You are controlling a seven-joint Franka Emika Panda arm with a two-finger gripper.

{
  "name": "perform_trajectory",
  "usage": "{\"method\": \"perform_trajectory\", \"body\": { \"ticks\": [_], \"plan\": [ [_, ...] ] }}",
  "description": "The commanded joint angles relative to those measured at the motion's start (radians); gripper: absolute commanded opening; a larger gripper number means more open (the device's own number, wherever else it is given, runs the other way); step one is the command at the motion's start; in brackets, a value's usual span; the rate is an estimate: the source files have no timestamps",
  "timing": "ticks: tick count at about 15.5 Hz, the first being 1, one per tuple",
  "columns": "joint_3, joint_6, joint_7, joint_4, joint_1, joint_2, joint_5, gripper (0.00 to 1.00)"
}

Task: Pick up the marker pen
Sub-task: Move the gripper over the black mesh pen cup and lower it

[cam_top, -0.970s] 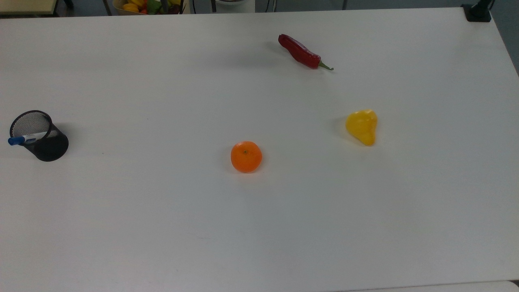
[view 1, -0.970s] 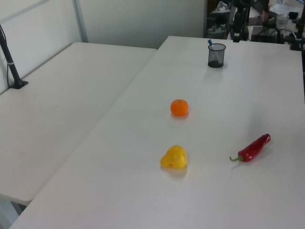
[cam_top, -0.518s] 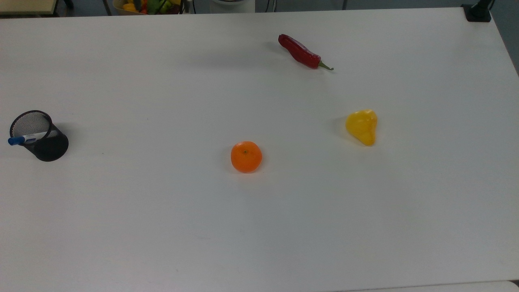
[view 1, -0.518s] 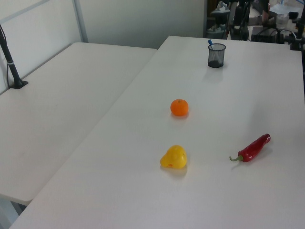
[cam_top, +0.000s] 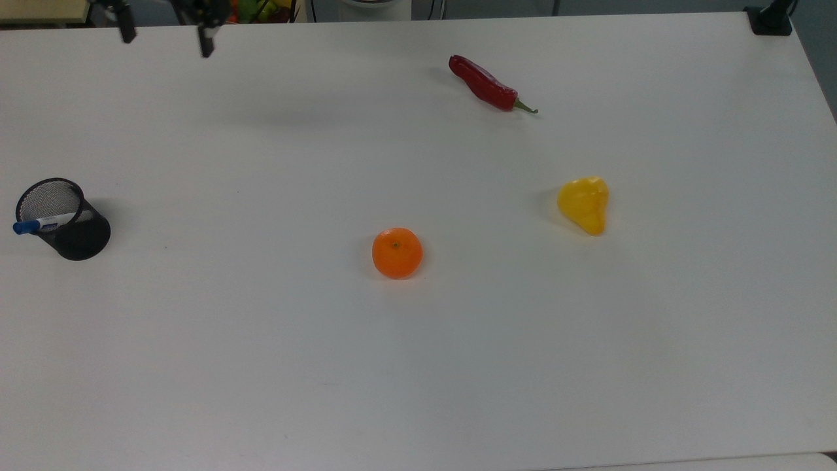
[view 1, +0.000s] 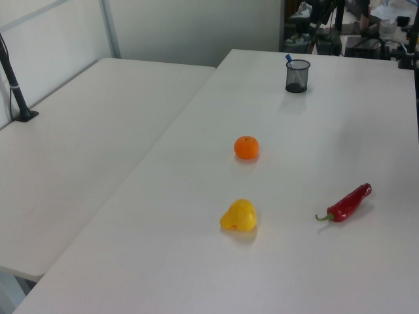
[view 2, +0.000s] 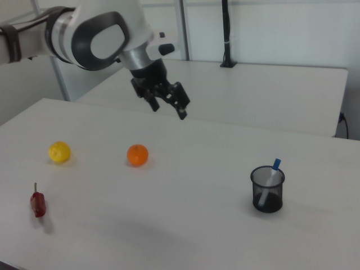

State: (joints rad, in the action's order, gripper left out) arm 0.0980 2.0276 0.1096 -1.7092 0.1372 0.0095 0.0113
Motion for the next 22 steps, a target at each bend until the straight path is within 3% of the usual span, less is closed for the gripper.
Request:
{"method": "perform_trajectory", "body": {
  "ticks": [1,12,17,22],
  "plan": [
    [0.067,0.149,-0.033,-0.001,0.01,0.052,0.013,1.0],
    [0.118,0.725,-0.082,-0.001,0.099,0.349,-0.001,1.0],
    [0.118,0.893,-0.094,0.028,0.117,0.475,-0.056,0.97],
    [0.112,0.979,-0.093,0.101,0.16,0.57,-0.057,0.93]
  ]
}}
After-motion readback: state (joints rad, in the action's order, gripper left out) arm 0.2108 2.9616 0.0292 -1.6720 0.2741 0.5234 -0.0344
